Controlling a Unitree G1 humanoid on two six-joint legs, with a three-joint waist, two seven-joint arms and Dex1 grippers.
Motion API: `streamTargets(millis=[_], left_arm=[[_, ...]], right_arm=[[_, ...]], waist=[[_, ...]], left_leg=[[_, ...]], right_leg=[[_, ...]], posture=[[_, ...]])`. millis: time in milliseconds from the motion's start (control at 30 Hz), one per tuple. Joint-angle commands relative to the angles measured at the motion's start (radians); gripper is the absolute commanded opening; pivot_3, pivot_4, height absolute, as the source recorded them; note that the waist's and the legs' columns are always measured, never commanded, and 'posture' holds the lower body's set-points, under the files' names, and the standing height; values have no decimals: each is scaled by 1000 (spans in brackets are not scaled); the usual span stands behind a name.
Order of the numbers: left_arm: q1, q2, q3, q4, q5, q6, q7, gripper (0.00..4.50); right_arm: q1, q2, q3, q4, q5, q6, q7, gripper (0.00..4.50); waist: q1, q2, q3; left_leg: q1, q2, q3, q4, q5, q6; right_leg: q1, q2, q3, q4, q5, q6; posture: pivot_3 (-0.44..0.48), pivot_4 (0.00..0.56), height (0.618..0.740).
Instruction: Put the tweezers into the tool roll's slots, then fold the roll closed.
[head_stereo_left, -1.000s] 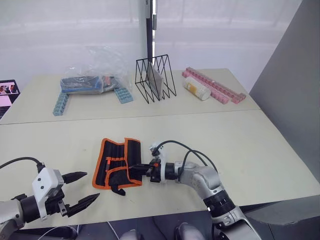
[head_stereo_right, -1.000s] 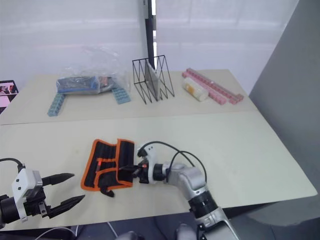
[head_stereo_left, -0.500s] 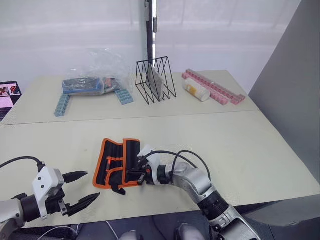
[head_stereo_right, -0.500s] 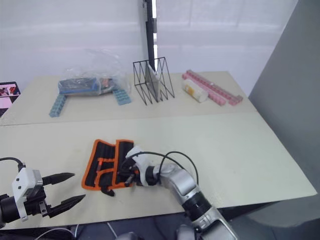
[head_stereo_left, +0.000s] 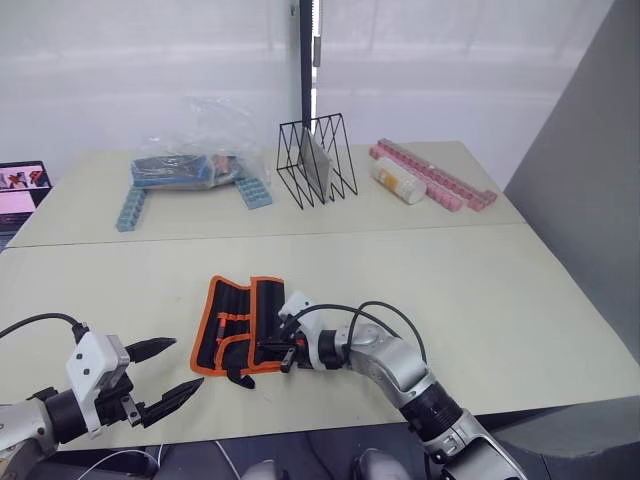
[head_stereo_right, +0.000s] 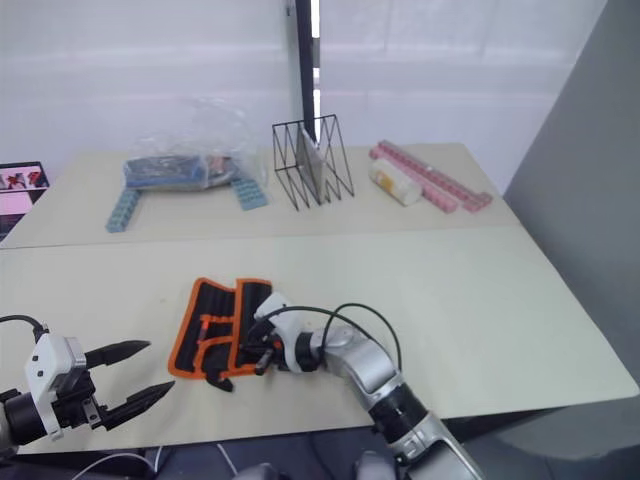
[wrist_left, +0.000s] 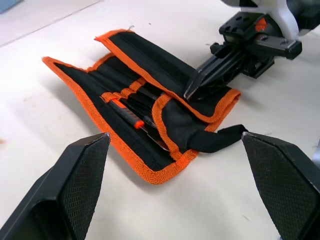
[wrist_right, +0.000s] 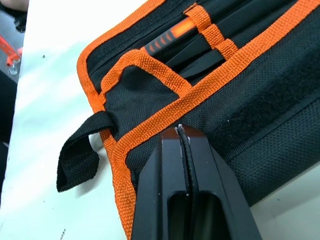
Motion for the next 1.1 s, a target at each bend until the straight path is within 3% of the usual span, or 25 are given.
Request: streamTargets(millis=[33,67,100,300,533,933,1100], left_arm=[[-21,-10,26,6,-32,35,44,4500],[-31,-10,26,9,-39,61,63,4500],[-41,-10,20,14,-40,88,86,4500],[-90,-50,-11,-3,-162,305,214,4500],[-170,-142,-42,44,-273,498,378,4500],[-230,-212,-91,45,-340,540,462,4500],[-281,-234,-107,80,-337,540,499,3033]], right_arm=[[47,-14,34,82,-52,64,-26,16],[46,-14,32,79,-53,64,-25,16],[44,-14,28,73,-52,68,-25,16],[38,-31,33,51,-77,66,-31,16],[58,-50,24,5,-85,80,-38,16],[84,-69,9,-55,-76,109,-51,16],[92,-66,9,-65,-73,115,-55,0]], waist=[[0,3,1],[1,3,1],[12,1,2],[27,2,4],[41,-2,3],[49,-4,4],[48,-4,4]], left_leg=[[3,-14,-24,-1,3,2],[8,-36,-53,-1,4,2],[12,-52,-79,0,5,1],[17,-50,-77,-8,6,-3],[17,-52,-69,-8,6,-4],[14,-51,-67,-8,5,-3],[12,-51,-67,-8,5,-3]], right_leg=[[7,-3,-13,-1,-3,4],[8,3,-22,2,-8,8],[5,4,-18,8,-12,11],[-2,10,20,14,-14,7],[-9,11,36,15,-13,9],[-11,12,51,13,-12,10],[-12,12,52,12,-12,10]], posture=[[0,150,737],[0,150,737],[0,150,737],[0,150,737],[0,150,737],[0,150,737],[0,150,737]])
